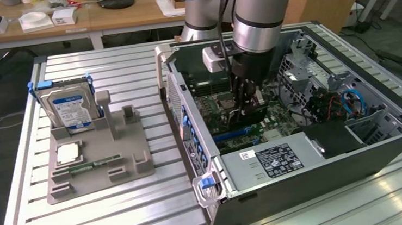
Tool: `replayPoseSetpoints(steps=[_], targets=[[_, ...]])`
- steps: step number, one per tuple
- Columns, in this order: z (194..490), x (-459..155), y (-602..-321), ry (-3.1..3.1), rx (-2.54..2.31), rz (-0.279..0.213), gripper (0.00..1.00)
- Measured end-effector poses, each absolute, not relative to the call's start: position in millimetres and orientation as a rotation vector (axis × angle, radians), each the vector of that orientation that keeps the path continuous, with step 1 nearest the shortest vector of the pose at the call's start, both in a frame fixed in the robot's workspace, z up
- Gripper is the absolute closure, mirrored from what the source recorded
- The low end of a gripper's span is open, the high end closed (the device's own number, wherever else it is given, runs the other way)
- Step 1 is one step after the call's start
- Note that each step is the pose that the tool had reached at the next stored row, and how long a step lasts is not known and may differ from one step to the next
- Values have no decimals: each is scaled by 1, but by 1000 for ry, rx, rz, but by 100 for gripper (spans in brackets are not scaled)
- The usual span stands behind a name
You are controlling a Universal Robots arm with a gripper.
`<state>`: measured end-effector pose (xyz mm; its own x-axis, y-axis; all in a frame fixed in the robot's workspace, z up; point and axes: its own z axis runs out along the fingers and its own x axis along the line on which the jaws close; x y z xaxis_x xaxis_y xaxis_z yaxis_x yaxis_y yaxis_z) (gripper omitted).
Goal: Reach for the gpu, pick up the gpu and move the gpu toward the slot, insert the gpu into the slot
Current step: 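Insert the gpu into the slot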
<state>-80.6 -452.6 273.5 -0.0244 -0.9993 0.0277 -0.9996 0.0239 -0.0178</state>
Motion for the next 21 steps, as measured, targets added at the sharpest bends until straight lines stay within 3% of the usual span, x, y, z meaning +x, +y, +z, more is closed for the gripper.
replayPoseSetpoints(steps=[21], targets=[[266,-88,-453,-2244,2191,55,74]])
